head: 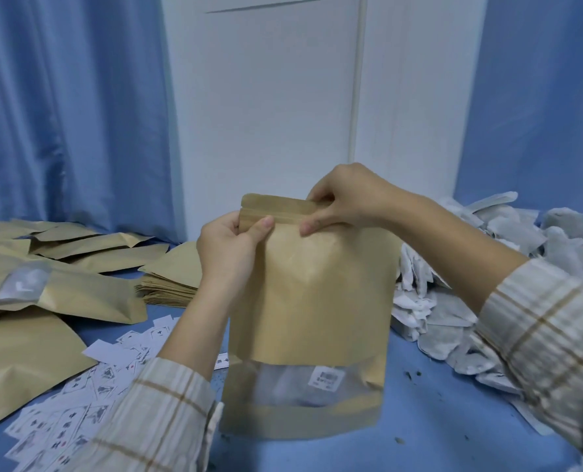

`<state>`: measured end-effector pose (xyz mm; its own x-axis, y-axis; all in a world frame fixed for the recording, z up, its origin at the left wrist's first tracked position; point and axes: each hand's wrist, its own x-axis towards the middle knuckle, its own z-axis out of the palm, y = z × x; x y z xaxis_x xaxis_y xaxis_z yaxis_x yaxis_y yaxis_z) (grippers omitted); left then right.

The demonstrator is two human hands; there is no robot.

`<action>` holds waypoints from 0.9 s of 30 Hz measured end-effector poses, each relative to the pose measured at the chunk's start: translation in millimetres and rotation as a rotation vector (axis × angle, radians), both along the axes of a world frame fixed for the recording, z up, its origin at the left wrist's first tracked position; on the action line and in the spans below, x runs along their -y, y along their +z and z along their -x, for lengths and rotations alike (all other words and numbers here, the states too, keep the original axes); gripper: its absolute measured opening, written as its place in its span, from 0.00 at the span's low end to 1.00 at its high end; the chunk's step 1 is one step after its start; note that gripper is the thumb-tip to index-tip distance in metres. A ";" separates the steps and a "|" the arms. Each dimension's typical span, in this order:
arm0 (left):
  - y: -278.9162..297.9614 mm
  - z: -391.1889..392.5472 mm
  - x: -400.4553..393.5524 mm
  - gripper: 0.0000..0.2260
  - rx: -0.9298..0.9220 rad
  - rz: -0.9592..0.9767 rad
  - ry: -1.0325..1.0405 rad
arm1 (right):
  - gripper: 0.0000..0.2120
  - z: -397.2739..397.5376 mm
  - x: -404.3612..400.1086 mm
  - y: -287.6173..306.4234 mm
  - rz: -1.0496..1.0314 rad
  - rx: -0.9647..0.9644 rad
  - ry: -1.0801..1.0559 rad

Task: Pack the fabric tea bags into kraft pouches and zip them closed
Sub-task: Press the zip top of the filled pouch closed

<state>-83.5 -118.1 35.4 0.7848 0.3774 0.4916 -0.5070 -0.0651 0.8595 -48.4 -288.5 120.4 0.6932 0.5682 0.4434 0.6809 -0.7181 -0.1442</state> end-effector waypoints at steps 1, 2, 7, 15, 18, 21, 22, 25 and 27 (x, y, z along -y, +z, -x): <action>-0.2 -0.3 -1.5 0.08 -0.002 0.003 -0.001 | 0.13 -0.4 4.3 0.3 0.010 -0.014 -0.004; -0.2 -0.3 -1.9 0.08 -0.002 -0.003 -0.001 | 0.12 -1.4 6.3 -0.7 0.020 -0.010 -0.002; 1.8 2.5 -3.9 0.10 -0.022 -0.005 0.015 | 0.16 -0.9 5.6 -9.2 0.118 0.067 0.017; 4.7 9.3 -13.1 0.04 -0.026 0.050 -0.034 | 0.21 -6.7 36.7 -12.1 -0.106 -0.042 0.002; 4.4 9.4 -15.2 0.03 -0.026 0.081 -0.043 | 0.22 -13.4 45.8 -14.6 -0.088 -0.076 0.001; 0.2 9.5 -20.5 0.02 -0.057 0.105 -0.043 | 0.28 -19.0 55.2 -20.9 -0.052 -0.067 -0.039; -1.0 9.0 -20.5 0.01 -0.070 0.111 -0.048 | 0.28 -21.9 56.5 -24.5 -0.074 -0.051 -0.039; -3.6 6.9 -19.3 0.01 -0.097 0.133 -0.048 | 0.29 -29.2 58.7 -33.1 -0.160 -0.036 -0.034; -4.1 5.5 -20.1 0.00 -0.106 0.149 -0.057 | 0.32 -31.9 63.7 -35.8 -0.138 0.002 -0.069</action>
